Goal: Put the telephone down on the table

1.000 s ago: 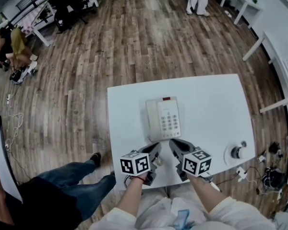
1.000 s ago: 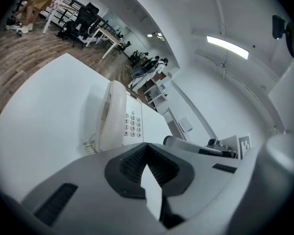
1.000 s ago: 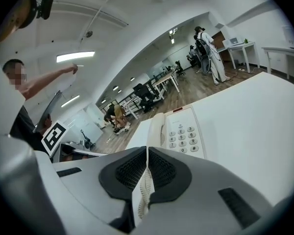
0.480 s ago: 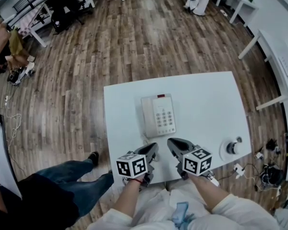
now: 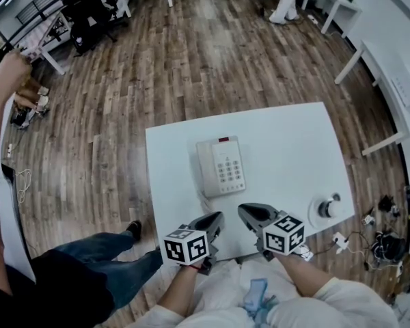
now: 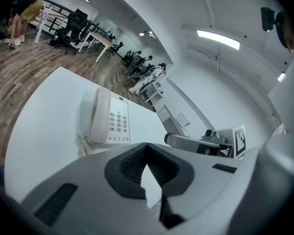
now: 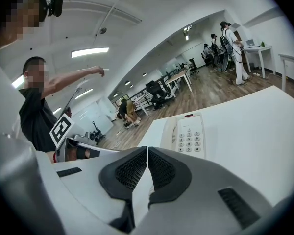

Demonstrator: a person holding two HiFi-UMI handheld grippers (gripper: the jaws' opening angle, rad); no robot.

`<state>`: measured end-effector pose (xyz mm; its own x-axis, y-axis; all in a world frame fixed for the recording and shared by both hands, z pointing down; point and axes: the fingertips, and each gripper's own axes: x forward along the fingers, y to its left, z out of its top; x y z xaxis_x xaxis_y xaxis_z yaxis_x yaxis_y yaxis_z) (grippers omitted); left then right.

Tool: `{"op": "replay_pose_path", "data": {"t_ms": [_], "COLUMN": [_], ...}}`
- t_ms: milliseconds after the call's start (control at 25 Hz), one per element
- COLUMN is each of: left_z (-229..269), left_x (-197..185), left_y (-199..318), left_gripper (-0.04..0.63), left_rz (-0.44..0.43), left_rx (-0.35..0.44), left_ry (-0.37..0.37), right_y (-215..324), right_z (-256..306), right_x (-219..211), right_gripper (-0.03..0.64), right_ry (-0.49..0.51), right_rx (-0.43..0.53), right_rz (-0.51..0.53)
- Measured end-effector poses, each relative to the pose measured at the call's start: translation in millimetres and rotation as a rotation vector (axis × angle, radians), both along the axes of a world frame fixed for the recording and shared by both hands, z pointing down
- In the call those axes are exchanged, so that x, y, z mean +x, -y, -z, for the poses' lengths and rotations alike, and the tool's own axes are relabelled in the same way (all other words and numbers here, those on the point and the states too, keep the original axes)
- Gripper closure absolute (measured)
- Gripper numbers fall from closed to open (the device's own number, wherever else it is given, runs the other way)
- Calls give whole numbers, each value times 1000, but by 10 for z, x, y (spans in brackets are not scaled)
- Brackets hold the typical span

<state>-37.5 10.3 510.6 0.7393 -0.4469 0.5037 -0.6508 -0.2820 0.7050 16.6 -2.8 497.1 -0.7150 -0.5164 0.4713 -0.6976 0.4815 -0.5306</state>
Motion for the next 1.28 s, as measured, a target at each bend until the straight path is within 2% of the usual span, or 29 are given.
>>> {"op": "replay_pose_path", "data": {"t_ms": [440,880,1280], "left_z": [177,279,265], "left_x": [90,181,175], "left_y": [-98,-13,60], "left_gripper": [594,594,594], "left_rz": [-16,-29,-27], "left_rx": [37,74,69], "left_ry": [3,18,26], "right_y": [-129,-33,34], "right_z": [118,236,205], "right_x": [41,61,55], "right_gripper": [580,580,584], "right_ry": [-6,2,-4], "right_rx": [26,43,33], "right_rz": [97,113,122]}}
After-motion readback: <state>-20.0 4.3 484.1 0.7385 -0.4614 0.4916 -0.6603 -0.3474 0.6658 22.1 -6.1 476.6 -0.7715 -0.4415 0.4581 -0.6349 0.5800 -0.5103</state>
